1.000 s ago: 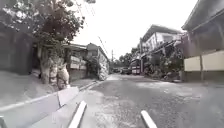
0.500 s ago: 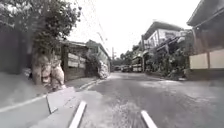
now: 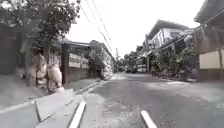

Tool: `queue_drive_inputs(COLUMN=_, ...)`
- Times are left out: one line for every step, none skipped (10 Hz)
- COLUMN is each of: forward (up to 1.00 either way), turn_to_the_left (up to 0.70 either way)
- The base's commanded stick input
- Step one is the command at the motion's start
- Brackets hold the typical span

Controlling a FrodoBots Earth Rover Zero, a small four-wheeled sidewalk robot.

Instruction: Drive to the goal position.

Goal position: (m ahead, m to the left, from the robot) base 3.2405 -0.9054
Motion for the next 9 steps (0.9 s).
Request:
queue_drive_inputs(forward=0.70, turn_to_the_left=0.00)
queue_drive_inputs(forward=0.70, turn_to_the_left=0.00)
queue_drive_inputs(forward=0.70, turn_to_the_left=0.00)
queue_drive_inputs(forward=0.70, turn_to_the_left=0.00)
queue_drive_inputs(forward=0.70, turn_to_the_left=0.00)
queue_drive_inputs(forward=0.70, turn_to_the_left=0.00)
queue_drive_inputs(forward=0.70, turn_to_the_left=0.01)
queue_drive_inputs(forward=0.70, turn_to_the_left=0.12)
queue_drive_inputs(forward=0.70, turn_to_the_left=0.24)
